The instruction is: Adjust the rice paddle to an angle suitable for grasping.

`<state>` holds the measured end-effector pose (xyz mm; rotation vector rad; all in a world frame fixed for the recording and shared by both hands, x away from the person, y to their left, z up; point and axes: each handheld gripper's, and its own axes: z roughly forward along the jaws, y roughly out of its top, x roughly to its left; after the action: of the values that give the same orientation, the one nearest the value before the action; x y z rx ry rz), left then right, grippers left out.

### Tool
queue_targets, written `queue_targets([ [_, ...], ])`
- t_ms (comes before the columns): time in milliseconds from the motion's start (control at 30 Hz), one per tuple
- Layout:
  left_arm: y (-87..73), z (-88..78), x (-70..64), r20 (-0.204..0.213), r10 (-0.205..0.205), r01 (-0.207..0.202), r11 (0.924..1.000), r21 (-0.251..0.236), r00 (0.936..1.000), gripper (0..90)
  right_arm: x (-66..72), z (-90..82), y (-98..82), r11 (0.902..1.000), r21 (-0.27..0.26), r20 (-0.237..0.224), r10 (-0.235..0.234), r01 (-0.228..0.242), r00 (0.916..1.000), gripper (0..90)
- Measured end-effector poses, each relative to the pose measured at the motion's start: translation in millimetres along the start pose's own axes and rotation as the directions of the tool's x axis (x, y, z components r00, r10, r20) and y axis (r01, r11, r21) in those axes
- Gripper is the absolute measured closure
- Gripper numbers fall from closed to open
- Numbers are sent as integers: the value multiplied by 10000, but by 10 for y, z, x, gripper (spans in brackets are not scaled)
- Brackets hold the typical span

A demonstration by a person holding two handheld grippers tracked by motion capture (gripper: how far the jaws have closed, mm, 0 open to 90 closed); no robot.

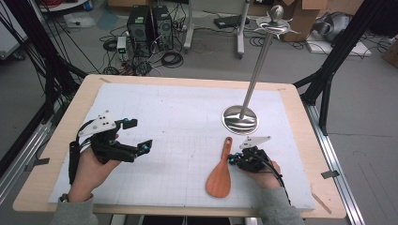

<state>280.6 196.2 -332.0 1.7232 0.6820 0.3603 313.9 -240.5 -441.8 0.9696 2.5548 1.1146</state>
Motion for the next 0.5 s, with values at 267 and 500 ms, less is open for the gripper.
queue_targets([
  [267,-53,-186,22,-468,-80,77,10000,-48,9989,59,55,168,153,9995,-1,-323,-318,318,9990,898],
  [500,-93,-323,28,-775,-145,141,9999,-54,9969,58,136,298,282,9977,55,-605,-664,669,9960,898],
])
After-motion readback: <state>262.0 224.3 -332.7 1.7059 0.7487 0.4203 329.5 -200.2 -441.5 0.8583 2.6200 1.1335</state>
